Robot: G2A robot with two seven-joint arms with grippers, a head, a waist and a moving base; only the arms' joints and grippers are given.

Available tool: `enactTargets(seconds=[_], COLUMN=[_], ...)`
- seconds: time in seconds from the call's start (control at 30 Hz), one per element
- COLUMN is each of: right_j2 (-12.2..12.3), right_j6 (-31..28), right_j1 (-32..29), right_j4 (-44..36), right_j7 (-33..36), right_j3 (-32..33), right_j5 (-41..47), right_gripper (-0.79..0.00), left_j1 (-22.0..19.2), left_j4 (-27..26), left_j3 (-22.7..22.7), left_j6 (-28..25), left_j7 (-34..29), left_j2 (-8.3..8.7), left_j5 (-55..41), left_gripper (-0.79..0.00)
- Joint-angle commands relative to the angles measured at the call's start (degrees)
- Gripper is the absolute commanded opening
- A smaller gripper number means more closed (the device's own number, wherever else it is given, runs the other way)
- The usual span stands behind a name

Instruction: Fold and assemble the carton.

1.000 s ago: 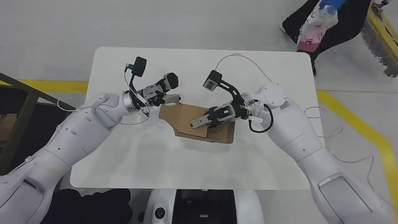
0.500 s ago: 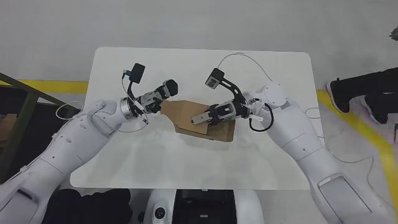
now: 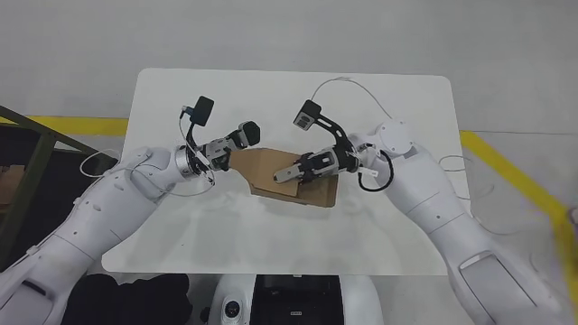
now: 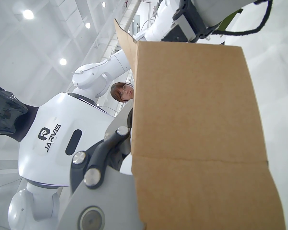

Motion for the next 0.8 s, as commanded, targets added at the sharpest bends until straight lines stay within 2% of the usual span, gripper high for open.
enactTargets(seconds=[0.0, 0.43, 0.77], right_j2=[-0.1, -0.1, 0.1], right_j6=[0.0, 0.2, -0.4], right_j1=[0.0, -0.3, -0.1], right_j4=[0.0, -0.3, 2.2], right_j7=[0.0, 0.2, -2.3], right_j3=[0.0, 0.6, 1.5], right_j5=[-0.1, -0.3, -4.2], right_gripper=[-0.785, -0.785, -0.785], left_j1=[0.1, 0.6, 2.6], left_j4=[-0.1, -0.1, -0.2], left_j3=[-0.2, -2.2, -7.1], left_j6=[0.0, 0.0, 0.0], left_j7=[-0.2, 0.5, -0.8], left_j2=[-0.10, -0.61, 0.64], left_j5=[0.2, 1.6, -3.9], left_gripper=[0.000, 0.000, 0.000])
